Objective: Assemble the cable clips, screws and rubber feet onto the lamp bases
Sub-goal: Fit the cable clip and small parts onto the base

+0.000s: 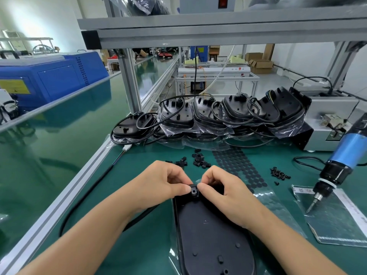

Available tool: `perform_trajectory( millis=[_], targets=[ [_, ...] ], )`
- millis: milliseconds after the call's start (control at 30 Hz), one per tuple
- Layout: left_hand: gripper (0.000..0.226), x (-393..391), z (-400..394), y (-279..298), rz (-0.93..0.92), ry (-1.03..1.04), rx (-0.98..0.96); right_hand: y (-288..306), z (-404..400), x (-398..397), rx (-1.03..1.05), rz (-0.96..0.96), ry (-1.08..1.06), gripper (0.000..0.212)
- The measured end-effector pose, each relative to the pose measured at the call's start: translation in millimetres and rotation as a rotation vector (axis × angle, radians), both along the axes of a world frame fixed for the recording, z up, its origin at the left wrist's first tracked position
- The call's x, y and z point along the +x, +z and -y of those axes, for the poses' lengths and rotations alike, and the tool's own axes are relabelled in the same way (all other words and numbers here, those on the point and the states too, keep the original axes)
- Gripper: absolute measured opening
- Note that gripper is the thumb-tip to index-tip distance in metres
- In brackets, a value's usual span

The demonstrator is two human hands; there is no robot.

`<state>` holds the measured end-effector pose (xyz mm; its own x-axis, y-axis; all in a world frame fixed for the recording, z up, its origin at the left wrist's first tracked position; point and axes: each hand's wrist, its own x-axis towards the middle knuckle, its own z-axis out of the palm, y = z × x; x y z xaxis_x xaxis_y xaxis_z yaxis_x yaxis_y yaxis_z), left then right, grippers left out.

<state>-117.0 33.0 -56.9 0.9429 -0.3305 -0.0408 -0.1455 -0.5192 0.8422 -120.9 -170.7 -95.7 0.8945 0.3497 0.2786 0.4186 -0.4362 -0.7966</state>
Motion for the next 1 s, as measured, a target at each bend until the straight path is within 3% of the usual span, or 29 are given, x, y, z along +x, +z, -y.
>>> perform_trajectory(
  millis=[100, 267, 567, 667, 800, 1000],
  targets=[
    [0.009, 2, 4, 0, -0.016, 0.002, -0.004, 0, -2, 1, 0.006, -0.017, -0.029, 0.011],
    [0.015, 1, 9, 0, 0.114, 0.011, 0.079, 1, -5, -1, 0.021, -0.038, -0.044, 0.008],
    [0.01, 4, 3, 19, 0.07, -0.1, 0.269, -3, -3, -3, 0.1, -0.054, -0.064, 0.004],
    [0.013, 10, 13, 37, 0.098, -0.1, 0.224, -2, 3, 2, 0.229, -0.022, -0.204, 0.011],
    [0.006, 27, 80, 42, 0.313, -0.073, 0.177, 11, 33, 10, 0.479, 0.124, -0.492, 0.018],
    [0.019, 59, 192, 5, 0.306, -0.242, 0.43, 17, 82, 12, 0.762, 0.232, -0.867, 0.015]
  ],
)
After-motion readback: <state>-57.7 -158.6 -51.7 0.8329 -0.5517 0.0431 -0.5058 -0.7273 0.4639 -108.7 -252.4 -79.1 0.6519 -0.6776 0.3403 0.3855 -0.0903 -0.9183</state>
